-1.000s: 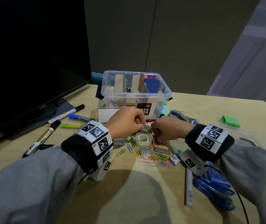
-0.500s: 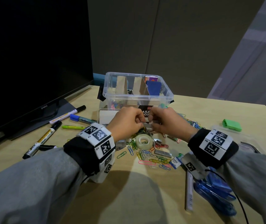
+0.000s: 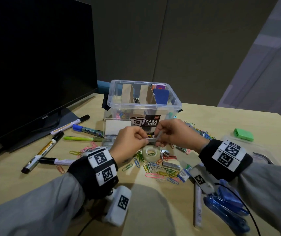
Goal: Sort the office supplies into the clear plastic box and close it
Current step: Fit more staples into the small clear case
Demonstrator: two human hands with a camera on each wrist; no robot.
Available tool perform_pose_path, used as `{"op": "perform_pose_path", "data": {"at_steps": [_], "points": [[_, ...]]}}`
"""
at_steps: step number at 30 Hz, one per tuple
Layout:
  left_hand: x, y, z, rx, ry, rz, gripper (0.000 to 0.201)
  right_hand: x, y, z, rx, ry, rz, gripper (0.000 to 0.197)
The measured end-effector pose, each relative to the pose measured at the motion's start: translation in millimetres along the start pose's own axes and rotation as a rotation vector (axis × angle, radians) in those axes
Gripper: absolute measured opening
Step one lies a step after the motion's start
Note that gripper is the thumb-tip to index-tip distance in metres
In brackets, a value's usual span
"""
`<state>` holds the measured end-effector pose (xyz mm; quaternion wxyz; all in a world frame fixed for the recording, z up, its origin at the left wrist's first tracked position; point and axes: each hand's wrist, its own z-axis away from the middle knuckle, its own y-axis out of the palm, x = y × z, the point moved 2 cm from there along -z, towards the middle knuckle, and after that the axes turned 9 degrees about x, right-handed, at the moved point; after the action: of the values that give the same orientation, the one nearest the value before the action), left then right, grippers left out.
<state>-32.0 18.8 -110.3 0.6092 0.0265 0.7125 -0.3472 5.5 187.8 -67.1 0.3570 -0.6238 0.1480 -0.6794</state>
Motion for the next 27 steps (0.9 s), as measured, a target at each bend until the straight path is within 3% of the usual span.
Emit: {"op": "perform_pose_path", "data": {"at_steps": [6,15,27], "points": [[-14.3,-23.8,-7.5,0.016,0.049,-0.066,0.011,-3.0,4.2,-7.3,-0.092,0.014,-0.157,0.011],[-23.0,-34.8,-12.1,-0.006,0.065,-0.050,0.015,17.3,-5.6,-11.5,-0.282,-0.022,-0.076,0.024],[-22.8,-46.9,2.0,-0.035,0.025,0.355,0.011,38.5,6.8,-12.6,-0.129,-0.032,-0.200,0.024]]}}
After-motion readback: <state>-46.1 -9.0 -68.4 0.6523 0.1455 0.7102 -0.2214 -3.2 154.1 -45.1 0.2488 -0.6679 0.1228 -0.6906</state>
